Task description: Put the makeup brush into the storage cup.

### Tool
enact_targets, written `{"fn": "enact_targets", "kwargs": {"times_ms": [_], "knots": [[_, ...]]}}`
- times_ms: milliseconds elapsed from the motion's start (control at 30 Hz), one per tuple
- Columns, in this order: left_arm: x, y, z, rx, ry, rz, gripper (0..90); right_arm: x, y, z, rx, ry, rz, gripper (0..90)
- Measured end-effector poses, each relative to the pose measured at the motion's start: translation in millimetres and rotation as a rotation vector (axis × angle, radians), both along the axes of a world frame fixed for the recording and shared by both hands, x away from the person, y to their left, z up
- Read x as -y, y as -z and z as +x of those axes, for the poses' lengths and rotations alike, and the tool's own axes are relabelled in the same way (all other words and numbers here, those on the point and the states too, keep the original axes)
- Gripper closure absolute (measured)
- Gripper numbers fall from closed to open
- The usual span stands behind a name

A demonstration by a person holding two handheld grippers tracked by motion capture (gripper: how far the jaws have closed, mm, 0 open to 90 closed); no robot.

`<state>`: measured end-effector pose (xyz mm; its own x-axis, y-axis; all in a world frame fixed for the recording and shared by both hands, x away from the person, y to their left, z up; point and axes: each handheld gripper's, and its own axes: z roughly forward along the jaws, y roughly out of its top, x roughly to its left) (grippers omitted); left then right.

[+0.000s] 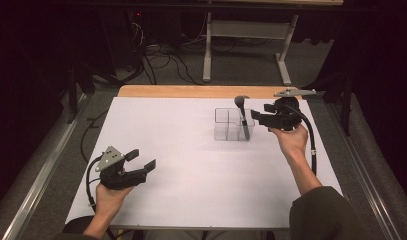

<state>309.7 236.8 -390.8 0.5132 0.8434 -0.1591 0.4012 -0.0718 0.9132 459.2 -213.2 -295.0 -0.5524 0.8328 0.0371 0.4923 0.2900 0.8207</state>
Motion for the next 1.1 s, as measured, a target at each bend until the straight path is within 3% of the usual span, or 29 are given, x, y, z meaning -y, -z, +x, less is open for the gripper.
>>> {"fn": "enact_targets", "kwargs": {"times_ms": [1100], "knots": [[0.3, 0.4, 0.9, -0.004, 0.001, 0.005, 24.9, 12.9, -2.9, -14.7, 0.005, -0.003, -0.003, 42.7]]}}
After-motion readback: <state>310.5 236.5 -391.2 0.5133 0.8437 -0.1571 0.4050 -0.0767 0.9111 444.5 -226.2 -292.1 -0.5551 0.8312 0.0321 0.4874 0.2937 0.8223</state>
